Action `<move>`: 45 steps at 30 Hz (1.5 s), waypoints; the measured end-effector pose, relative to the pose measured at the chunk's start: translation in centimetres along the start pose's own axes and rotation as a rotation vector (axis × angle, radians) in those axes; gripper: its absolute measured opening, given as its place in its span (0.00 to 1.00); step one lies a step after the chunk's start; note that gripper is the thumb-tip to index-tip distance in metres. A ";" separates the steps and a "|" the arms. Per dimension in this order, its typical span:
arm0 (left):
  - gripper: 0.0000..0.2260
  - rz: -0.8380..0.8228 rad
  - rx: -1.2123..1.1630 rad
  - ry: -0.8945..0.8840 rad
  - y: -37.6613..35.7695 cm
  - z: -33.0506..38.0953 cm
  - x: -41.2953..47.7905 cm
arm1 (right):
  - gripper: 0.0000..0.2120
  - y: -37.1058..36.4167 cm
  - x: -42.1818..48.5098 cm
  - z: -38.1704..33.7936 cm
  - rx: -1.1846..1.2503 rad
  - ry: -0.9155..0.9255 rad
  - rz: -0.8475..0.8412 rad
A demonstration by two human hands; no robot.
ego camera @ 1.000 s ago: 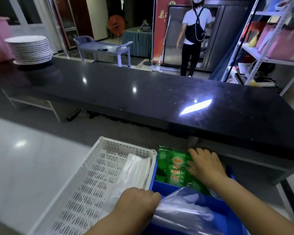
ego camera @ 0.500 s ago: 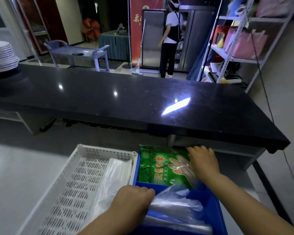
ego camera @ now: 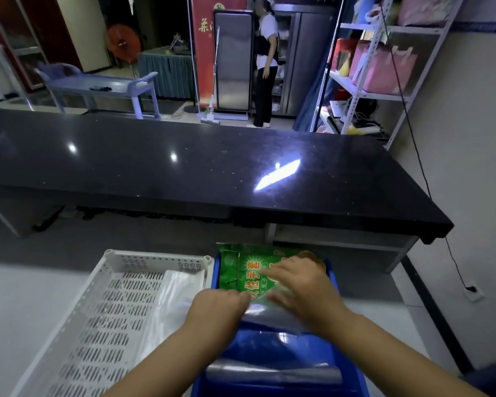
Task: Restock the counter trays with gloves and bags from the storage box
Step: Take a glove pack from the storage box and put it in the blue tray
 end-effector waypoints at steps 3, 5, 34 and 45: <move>0.11 0.025 -0.067 0.022 0.2 0.3 1.4 | 0.28 -2.0 -1.0 -1.0 -0.073 -0.022 -0.250; 0.09 0.056 -0.122 0.017 0.8 0.9 2.5 | 0.14 -1.4 -1.2 -0.4 -0.101 -0.004 -0.140; 0.11 -0.067 -0.316 -0.014 -4.2 0.6 6.2 | 0.08 -6.3 -3.5 6.8 0.037 -0.064 -0.334; 0.09 -0.102 -0.240 -0.035 -4.6 -0.5 4.7 | 0.11 -7.7 -4.7 7.6 0.130 -0.130 -0.515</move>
Point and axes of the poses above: each hand's wrist, its own x-axis towards the middle knuckle, its own y-axis out of the back of the hand, z = x × y, the point moved 9 cm from there along x, towards the middle knuckle
